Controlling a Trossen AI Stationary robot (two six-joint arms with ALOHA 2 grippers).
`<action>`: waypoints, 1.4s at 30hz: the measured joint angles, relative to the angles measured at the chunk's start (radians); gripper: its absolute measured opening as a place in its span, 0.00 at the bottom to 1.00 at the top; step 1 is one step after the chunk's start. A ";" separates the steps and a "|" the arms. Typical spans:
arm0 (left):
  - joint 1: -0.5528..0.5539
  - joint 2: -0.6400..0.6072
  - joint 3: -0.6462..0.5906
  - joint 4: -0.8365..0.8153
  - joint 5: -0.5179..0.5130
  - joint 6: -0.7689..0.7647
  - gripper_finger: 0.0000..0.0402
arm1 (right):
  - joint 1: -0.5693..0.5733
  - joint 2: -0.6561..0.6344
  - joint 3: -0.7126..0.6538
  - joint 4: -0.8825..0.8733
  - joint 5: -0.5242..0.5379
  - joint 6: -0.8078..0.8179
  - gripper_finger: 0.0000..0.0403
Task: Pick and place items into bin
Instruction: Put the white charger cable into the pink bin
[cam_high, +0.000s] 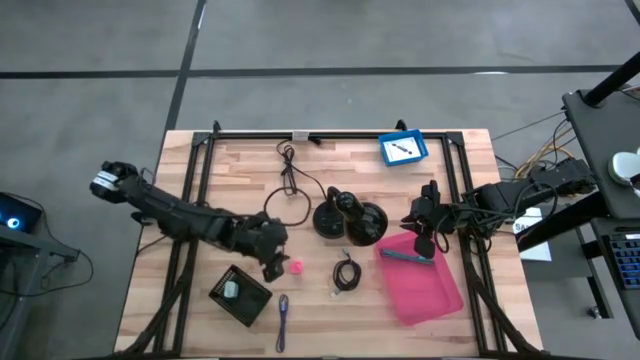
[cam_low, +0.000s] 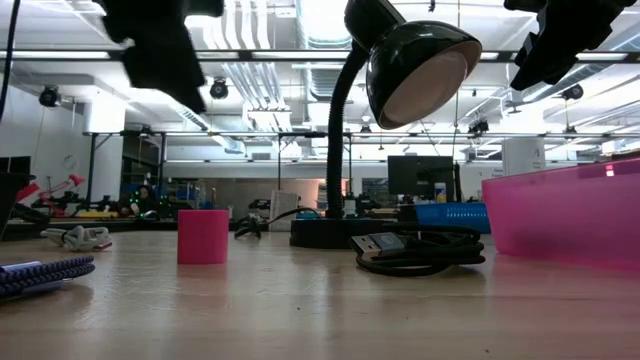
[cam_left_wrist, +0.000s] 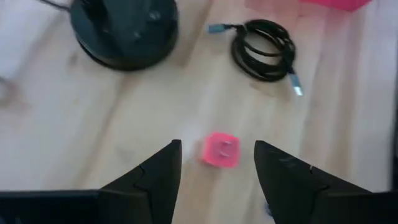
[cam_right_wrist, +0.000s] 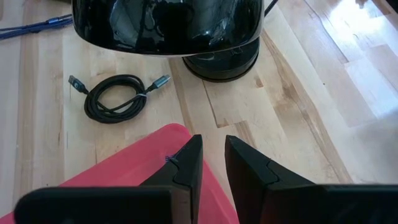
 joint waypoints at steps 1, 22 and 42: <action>0.016 0.000 0.000 0.000 -0.001 0.031 0.46 | 0.000 0.000 0.000 0.000 0.000 0.001 0.15; 0.136 0.000 -0.202 -0.104 0.099 0.301 0.46 | 0.000 0.000 0.000 0.002 0.000 0.003 0.15; 0.136 0.002 -0.284 -0.240 0.189 0.401 0.46 | 0.000 0.000 0.000 0.004 0.026 0.045 0.15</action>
